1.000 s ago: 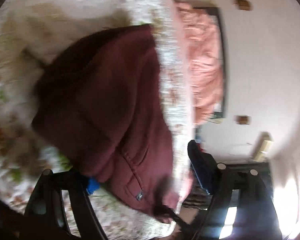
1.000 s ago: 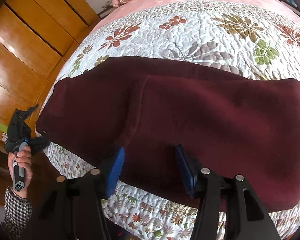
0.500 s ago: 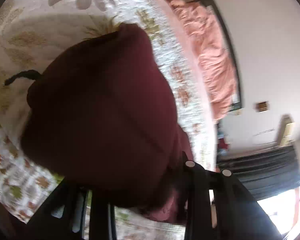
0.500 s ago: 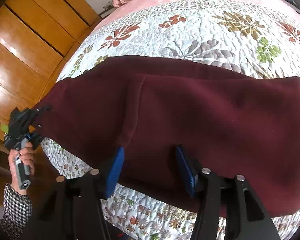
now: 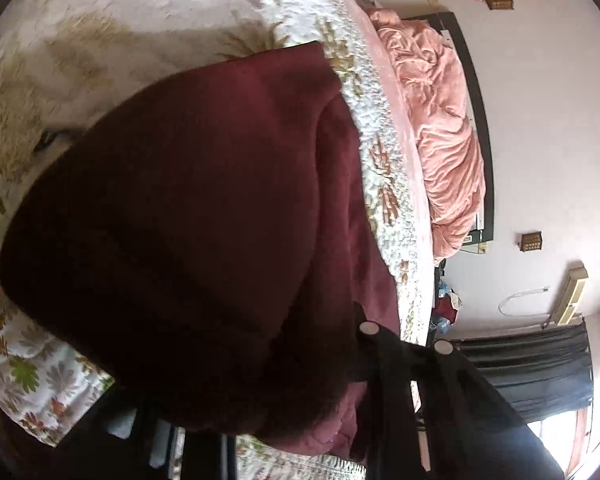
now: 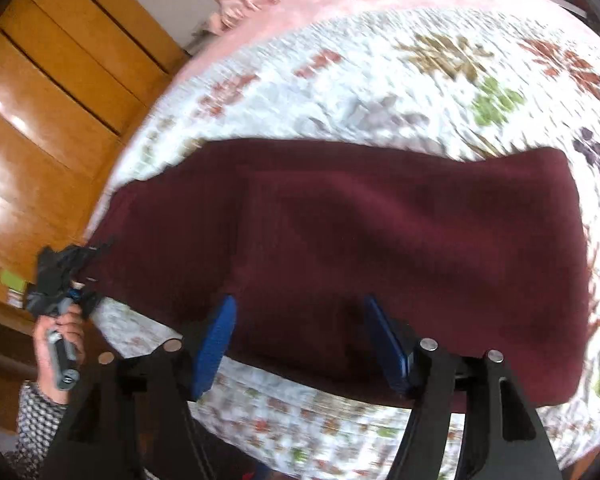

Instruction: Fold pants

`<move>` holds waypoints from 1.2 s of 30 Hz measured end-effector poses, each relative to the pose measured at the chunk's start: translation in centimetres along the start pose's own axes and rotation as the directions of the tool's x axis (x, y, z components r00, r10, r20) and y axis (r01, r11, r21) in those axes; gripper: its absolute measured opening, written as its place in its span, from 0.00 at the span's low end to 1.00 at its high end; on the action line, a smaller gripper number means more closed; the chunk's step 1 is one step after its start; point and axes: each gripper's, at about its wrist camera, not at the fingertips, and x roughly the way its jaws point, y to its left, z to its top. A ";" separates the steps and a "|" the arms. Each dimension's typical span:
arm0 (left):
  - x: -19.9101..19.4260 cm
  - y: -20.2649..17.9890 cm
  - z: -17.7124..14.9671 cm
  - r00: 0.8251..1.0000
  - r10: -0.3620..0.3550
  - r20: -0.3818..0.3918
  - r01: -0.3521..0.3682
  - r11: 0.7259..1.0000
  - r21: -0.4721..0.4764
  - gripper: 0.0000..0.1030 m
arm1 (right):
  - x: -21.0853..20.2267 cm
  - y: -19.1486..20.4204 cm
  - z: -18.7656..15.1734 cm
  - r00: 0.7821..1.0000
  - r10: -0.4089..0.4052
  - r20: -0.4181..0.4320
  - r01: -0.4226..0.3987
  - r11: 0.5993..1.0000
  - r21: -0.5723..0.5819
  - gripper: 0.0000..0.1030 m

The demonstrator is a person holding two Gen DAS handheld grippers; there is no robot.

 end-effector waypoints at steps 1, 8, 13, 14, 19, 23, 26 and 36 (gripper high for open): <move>-0.2 0.4 -0.6 1.000 0.005 -0.001 -0.005 1.000 -0.006 0.19 | 0.5 -0.2 -0.1 1.000 -0.004 -0.014 0.004 1.000 -0.008 0.65; -0.9 -3.3 -1.5 0.999 0.010 0.040 -0.014 0.995 0.094 0.18 | 0.7 -0.2 -0.4 1.000 0.000 0.010 0.000 0.999 -0.037 0.66; -1.6 -10.3 -3.7 0.996 -0.010 0.084 -0.017 0.948 0.317 0.18 | -1.9 -1.8 -0.6 0.995 0.058 0.079 -0.061 0.997 0.043 0.65; -1.6 -12.1 -4.5 0.996 -0.014 0.090 -0.022 0.926 0.377 0.18 | -2.4 -2.0 -0.5 0.994 0.061 0.089 -0.065 0.997 0.050 0.65; -0.8 -18.2 -8.3 0.996 -0.045 0.072 -0.002 0.835 0.551 0.20 | -4.0 -2.9 -0.2 0.991 0.061 0.122 -0.068 0.996 0.059 0.65; 0.8 -22.2 -12.1 0.998 -0.045 0.034 0.011 0.752 0.659 0.21 | -4.8 -3.3 -0.2 0.988 0.062 0.141 -0.072 0.995 0.067 0.65; 2.0 -23.9 -14.5 1.000 -0.030 0.000 0.021 0.708 0.706 0.22 | -5.1 -3.7 -0.2 0.987 0.055 0.150 -0.067 0.995 0.073 0.65; 7.8 -26.6 -22.9 0.990 0.107 -0.096 0.024 0.539 0.842 0.23 | -5.8 -5.0 -0.3 0.986 0.020 0.163 -0.035 0.995 0.091 0.65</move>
